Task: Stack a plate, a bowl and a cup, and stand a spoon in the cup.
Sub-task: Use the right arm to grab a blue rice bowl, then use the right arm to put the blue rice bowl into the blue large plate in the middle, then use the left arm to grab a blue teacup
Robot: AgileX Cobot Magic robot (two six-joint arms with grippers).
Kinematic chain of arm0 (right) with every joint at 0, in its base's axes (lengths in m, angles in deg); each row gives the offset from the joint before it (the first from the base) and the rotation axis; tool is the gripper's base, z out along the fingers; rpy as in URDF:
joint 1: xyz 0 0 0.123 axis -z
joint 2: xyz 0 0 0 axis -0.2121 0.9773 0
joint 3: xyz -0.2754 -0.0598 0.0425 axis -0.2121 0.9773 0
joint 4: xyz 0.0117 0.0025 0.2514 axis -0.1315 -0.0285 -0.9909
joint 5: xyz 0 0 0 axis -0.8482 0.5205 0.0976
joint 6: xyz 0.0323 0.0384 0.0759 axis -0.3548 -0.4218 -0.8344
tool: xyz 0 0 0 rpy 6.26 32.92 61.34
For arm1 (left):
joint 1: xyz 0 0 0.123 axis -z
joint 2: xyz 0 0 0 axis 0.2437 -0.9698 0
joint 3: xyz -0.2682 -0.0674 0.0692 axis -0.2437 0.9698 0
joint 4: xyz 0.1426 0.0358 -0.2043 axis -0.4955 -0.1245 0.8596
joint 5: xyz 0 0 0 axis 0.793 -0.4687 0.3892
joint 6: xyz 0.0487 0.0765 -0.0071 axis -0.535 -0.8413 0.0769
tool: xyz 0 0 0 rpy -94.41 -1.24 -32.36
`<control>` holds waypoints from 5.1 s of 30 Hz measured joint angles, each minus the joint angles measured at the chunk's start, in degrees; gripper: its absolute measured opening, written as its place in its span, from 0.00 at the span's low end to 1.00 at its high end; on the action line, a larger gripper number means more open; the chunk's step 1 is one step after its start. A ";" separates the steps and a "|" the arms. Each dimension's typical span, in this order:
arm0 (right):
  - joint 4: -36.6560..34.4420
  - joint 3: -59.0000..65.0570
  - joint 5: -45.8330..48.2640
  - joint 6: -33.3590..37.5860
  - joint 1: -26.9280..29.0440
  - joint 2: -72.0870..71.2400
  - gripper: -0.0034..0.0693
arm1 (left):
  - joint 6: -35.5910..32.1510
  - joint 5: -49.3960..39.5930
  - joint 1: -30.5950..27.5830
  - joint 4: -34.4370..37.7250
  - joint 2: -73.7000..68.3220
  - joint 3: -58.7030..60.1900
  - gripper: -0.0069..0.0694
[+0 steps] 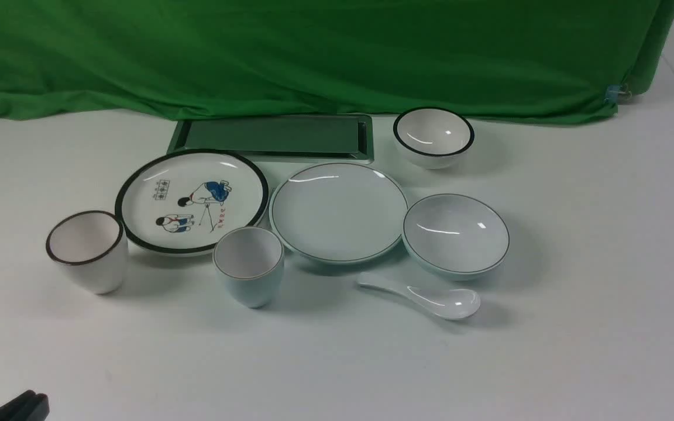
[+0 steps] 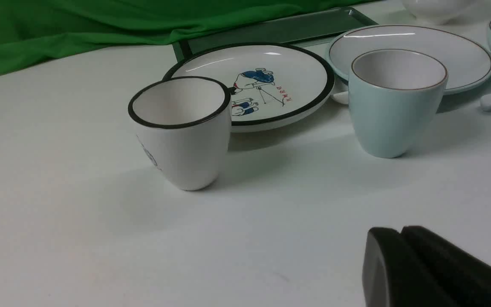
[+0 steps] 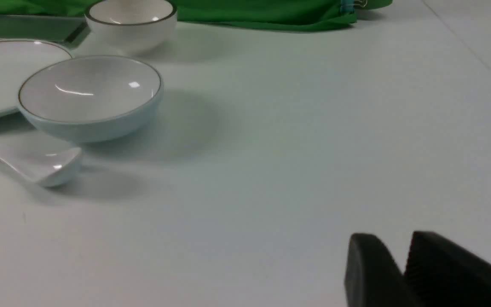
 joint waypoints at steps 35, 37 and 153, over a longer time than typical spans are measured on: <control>0.00 0.00 -9.95 -0.02 0.00 0.00 0.37 | -0.05 18.11 0.00 -2.07 0.00 0.00 0.05; 0.00 0.00 -18.65 -0.02 0.00 0.00 0.38 | -0.05 28.36 0.00 -3.69 0.00 0.00 0.05; -16.39 -139.57 53.51 20.06 -22.57 131.11 0.61 | -8.03 -15.11 2.62 14.62 -99.19 -65.34 0.38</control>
